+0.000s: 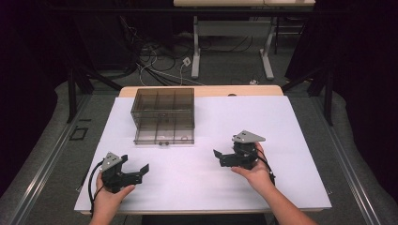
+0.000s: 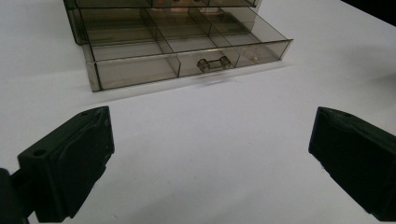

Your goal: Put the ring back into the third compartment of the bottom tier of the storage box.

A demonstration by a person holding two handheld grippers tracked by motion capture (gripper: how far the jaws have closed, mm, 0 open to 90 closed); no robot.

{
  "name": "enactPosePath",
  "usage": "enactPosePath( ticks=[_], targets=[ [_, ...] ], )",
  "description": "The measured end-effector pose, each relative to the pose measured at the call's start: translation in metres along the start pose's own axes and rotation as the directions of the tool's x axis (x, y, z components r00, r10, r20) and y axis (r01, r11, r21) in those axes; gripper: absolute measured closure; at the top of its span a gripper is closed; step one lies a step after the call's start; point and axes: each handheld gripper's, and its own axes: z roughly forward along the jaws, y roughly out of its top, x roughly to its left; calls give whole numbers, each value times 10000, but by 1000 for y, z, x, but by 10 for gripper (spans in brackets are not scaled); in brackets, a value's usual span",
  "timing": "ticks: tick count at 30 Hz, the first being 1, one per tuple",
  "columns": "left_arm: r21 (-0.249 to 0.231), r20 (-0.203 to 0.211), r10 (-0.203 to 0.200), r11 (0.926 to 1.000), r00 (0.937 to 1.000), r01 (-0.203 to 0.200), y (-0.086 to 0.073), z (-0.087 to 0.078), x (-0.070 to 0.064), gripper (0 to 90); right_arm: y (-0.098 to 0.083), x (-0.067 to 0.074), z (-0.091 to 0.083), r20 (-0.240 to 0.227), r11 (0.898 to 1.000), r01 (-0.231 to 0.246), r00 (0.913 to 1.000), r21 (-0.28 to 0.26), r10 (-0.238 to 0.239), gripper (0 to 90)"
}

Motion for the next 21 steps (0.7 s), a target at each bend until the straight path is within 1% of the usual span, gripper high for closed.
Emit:
enactPosePath(
  ticks=[1, 2, 3, 4, 6, 7, 10, 13, 14, 15, 16, 17, 21],
  targets=[
    [-12, -1, 0, 10000, 10000, 0, 0, 0, -1, 4, -2, -1, -2, 84, 10000, -33, 10000, 66, 33, 48],
    [-11, 3, 15, 10000, 10000, -15, 0, 0, -1, 4, -5, -3, -2, 88, 9999, -114, 9999, -68, 115, 48],
    [-24, -5, 39, 10000, 10000, -39, 0, 0, -1, 4, -7, -5, -4, 113, 9998, -195, 9997, -77, 196, 49],
    [-48, -30, 98, 9999, 9999, -98, 0, 0, -1, 4, -9, -6, -5, 144, 9997, -242, 9996, 9, 241, 50],
    [-93, -35, 117, 9999, 9999, -117, 1, -1, -2, 11, -13, -9, -7, 216, 9997, -256, 9994, 67, 254, 50],
    [-135, -50, 151, 9998, 9999, -152, 1, -1, -2, 12, -14, -10, -8, 248, 9996, -295, 9993, 7, 295, 50],
    [-276, -134, 298, 9992, 9995, -302, 1, -3, -4, 42, -18, -14, -13, 296, 9990, -454, 9985, 45, 452, 50],
    [-437, -118, 423, 9981, 9990, -428, 2, -5, -5, 78, -23, -19, -18, 414, 9987, -464, 9981, 210, 455, 52],
    [-458, -129, 449, 9979, 9989, -454, 2, -5, -5, 93, -25, -20, -19, 507, 9988, -481, 9976, 120, 474, 52],
    [-456, -149, 509, 9976, 9986, -515, 3, -6, -6, 113, -27, -22, -21, 517, 9990, -410, 9979, 168, 401, 52],
    [-491, -162, 550, 9972, 9984, -557, 3, -6, -6, 135, -28, -23, -22, 601, 9987, -493, 9970, 86, 487, 53],
    [-494, -175, 569, 9971, 9982, -577, 3, -6, -6, 154, -29, -24, -24, 591, 9984, -546, 9968, 150, 536, 53],
    [-536, -144, 543, 9970, 9984, -550, 3, -6, -7, 163, -32, -29, -27, 723, 9970, -773, 9944, -1, 771, 54]
  ],
)
